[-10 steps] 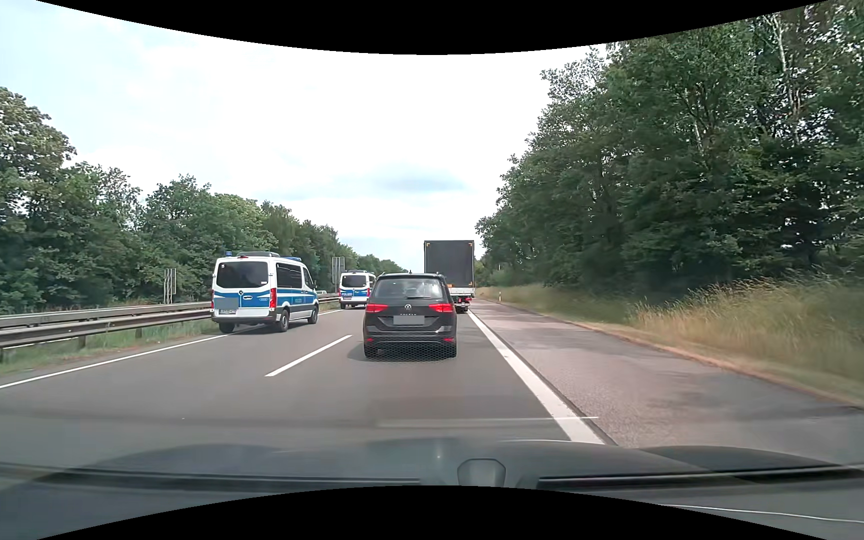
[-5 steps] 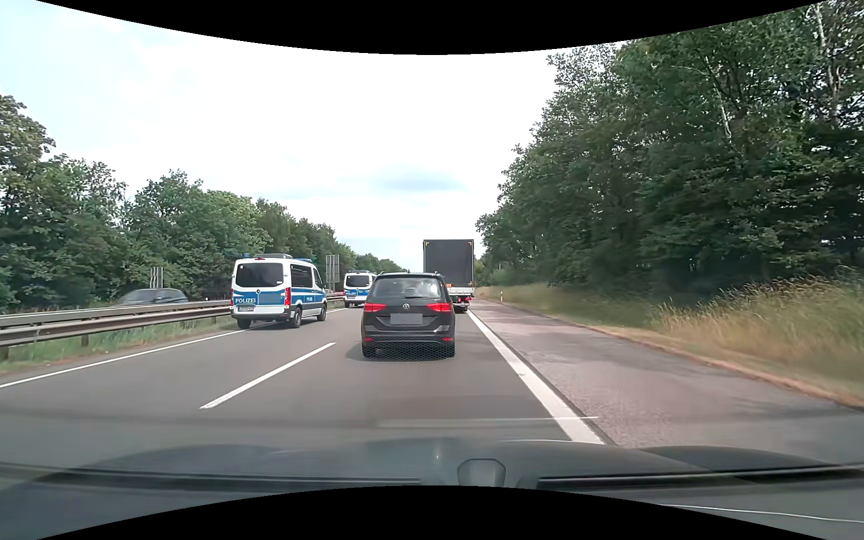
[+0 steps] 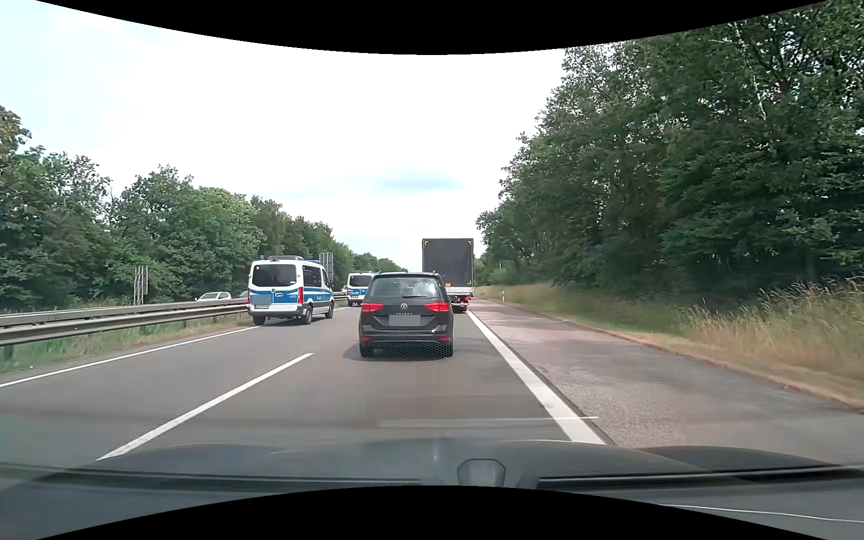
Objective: Follow the waypoints while adhering to traffic rules and regulations
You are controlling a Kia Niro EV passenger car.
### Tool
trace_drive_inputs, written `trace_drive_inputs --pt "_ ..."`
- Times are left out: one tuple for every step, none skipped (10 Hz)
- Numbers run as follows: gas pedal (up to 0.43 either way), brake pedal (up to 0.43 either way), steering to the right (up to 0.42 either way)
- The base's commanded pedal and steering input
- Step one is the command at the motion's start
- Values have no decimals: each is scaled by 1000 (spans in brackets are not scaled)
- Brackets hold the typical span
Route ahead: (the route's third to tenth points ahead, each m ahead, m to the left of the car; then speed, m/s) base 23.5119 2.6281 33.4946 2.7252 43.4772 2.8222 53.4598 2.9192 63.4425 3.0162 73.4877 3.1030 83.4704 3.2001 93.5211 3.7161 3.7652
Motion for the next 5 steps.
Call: trace_drive_inputs --pt "59 0 0" --pt "59 0 1" --pt "59 0 0" --pt "59 0 -2" --pt "59 0 -2"
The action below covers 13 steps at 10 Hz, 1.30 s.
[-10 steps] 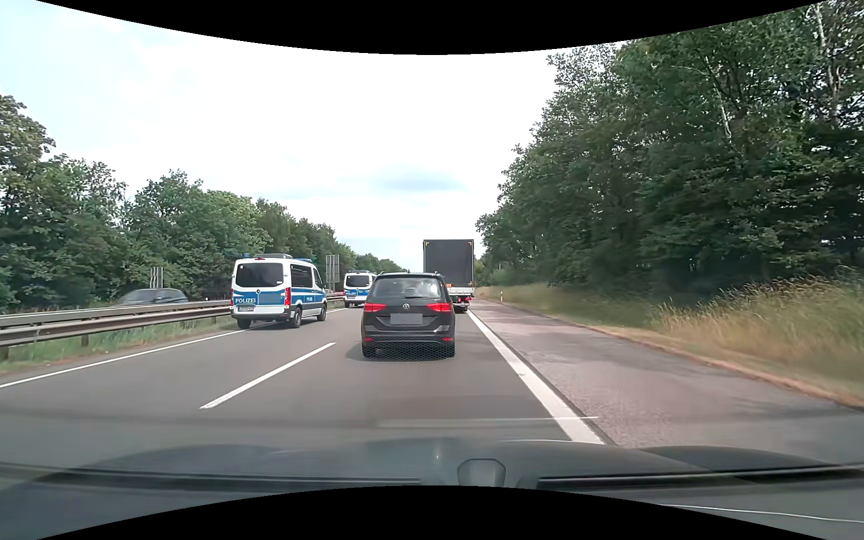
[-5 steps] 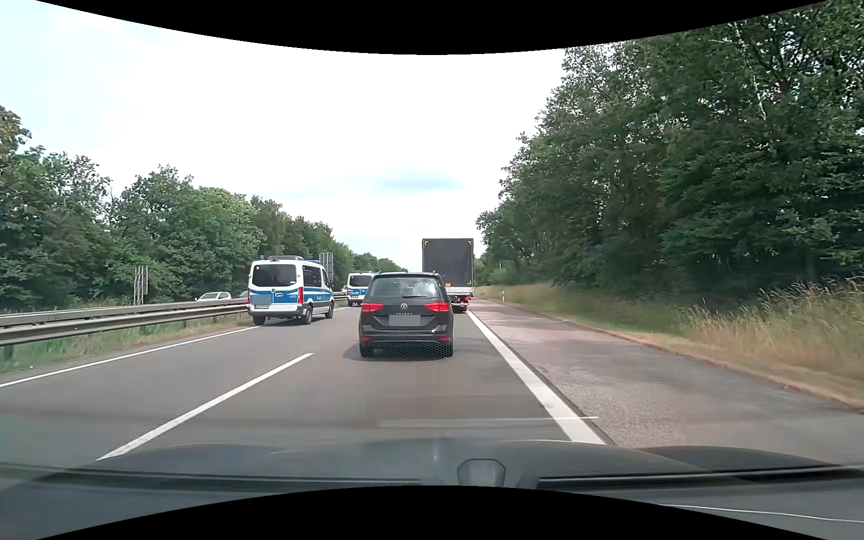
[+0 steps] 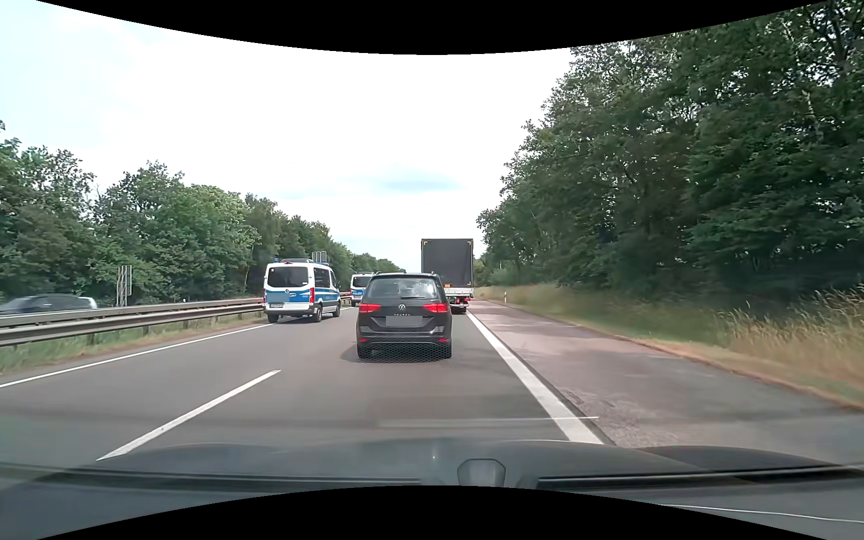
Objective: Follow the waypoints while adhering to traffic rules and regulations
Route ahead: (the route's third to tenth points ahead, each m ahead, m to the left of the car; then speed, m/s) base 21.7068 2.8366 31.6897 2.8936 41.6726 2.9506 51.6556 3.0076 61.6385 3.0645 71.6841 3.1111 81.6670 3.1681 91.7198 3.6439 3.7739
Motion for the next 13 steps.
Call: trace_drive_inputs --pt "47 0 -2" --pt "47 0 -2" --pt "39 0 -2" --pt "39 0 -3" --pt "39 0 -3" --pt "39 0 -3" --pt "39 0 -3" --pt "39 0 -3" --pt "39 0 -3" --pt "39 0 -3" --pt "39 0 -3" --pt "39 0 -4" --pt "39 0 -4"
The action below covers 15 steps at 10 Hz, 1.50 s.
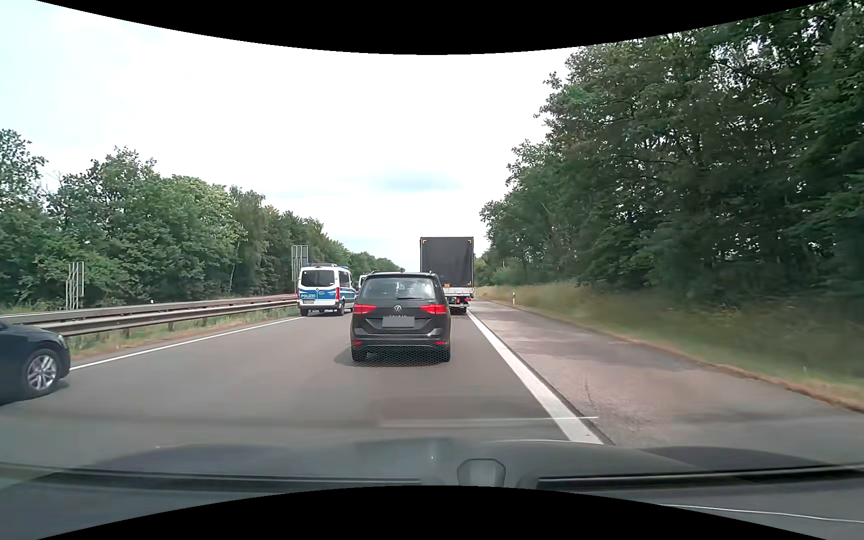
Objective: Follow the waypoints while adhering to traffic rules and regulations
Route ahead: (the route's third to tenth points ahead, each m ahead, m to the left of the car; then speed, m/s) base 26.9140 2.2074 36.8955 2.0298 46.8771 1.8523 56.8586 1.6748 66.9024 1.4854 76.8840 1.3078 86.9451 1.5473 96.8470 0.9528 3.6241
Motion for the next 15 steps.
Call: trace_drive_inputs --pt "39 0 -4" --pt "39 0 -4" --pt "39 0 -4" --pt "39 0 -4" --pt "39 0 -4" --pt "39 0 -4" --pt "39 0 -4" --pt "39 0 -4" --pt "39 0 -4" --pt "39 0 -4" --pt "39 0 -4" --pt "39 0 -4" --pt "39 0 -4" --pt "39 0 -4" --pt "39 0 -4"
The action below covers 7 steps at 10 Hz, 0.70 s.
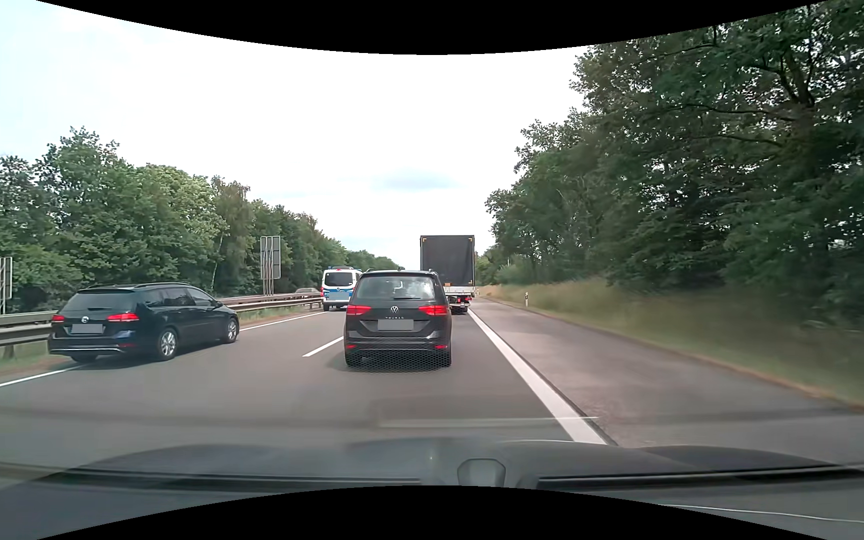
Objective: Follow the waypoints while adhering to traffic rules and regulations
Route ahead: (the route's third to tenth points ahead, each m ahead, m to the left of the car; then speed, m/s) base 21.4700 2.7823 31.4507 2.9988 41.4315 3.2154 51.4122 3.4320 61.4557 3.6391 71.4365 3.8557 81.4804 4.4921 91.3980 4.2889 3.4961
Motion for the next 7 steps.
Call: trace_drive_inputs --pt "39 0 -4" --pt "39 0 -4" --pt "39 0 -2" --pt "39 0 -2" --pt "39 0 -2" --pt "39 0 -1" --pt "39 0 -1"
